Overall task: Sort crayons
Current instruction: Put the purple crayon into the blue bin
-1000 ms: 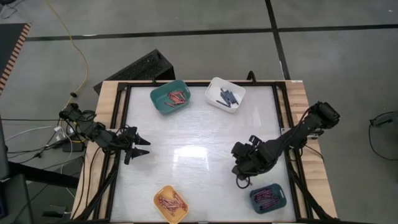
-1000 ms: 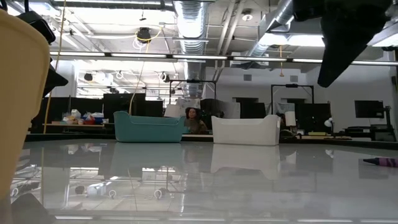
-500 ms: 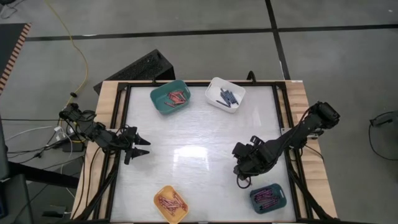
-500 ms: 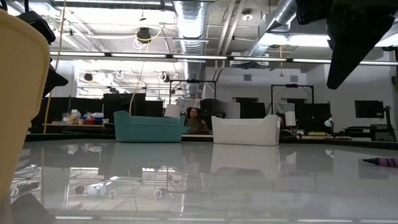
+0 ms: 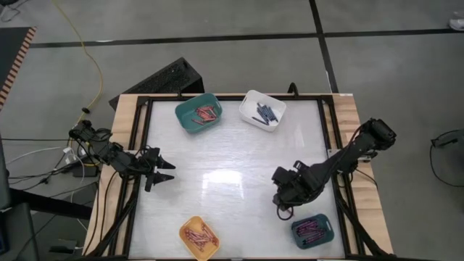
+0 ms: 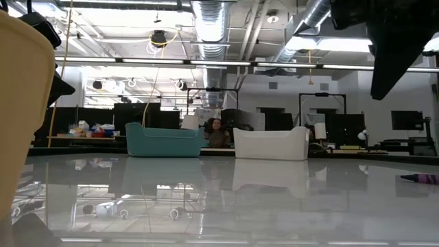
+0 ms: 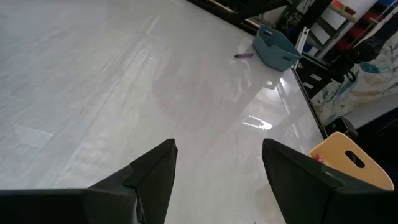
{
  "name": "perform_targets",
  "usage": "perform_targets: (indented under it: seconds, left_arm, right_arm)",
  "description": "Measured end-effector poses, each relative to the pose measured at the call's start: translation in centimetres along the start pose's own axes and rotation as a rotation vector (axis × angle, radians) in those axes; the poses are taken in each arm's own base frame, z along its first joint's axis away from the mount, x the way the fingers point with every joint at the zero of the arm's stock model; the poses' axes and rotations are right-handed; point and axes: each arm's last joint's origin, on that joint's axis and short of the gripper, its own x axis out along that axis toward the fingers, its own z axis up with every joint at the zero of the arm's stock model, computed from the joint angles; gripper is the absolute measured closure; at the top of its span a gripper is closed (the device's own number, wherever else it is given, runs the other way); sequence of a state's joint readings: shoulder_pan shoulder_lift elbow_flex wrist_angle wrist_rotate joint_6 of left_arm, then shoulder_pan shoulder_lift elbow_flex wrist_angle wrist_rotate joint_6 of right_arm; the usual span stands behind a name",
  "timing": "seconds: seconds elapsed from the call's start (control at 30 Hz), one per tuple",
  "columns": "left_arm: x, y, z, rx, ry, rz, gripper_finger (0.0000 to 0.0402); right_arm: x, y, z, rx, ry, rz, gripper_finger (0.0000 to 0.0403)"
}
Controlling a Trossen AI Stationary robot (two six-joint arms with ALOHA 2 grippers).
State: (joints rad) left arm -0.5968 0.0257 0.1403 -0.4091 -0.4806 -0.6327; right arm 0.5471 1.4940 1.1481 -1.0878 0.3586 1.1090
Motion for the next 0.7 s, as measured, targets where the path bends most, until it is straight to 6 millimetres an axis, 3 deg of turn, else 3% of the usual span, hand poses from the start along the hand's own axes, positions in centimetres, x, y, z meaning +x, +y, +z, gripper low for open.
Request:
perform_targets:
  seconds: [0.7]
  left_arm:
    - [0.0,0.0,0.0,0.0,0.0,0.0,0.0174]
  right_arm:
    - [1.9,0.3,-3.0,0.015,0.063,0.023,0.0236]
